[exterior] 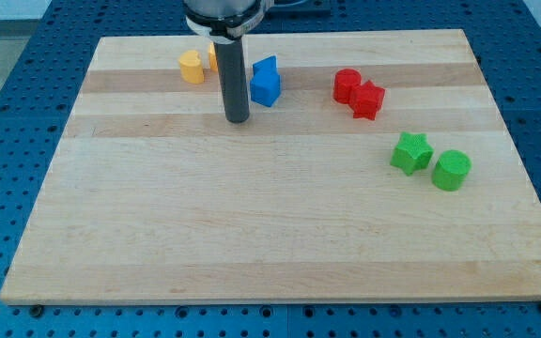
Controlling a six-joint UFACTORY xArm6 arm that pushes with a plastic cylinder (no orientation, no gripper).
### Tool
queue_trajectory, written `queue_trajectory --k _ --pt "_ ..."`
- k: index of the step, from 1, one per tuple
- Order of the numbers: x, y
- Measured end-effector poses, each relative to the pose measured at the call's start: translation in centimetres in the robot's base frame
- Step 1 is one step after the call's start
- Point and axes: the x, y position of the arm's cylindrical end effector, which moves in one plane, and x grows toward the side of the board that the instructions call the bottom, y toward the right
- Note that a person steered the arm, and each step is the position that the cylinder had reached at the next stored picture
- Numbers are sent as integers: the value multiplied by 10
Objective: Slide the green star and the green circle towards the center
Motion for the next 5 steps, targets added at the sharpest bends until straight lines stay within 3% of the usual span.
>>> queue_trajectory --k 5 --pt "-13 0"
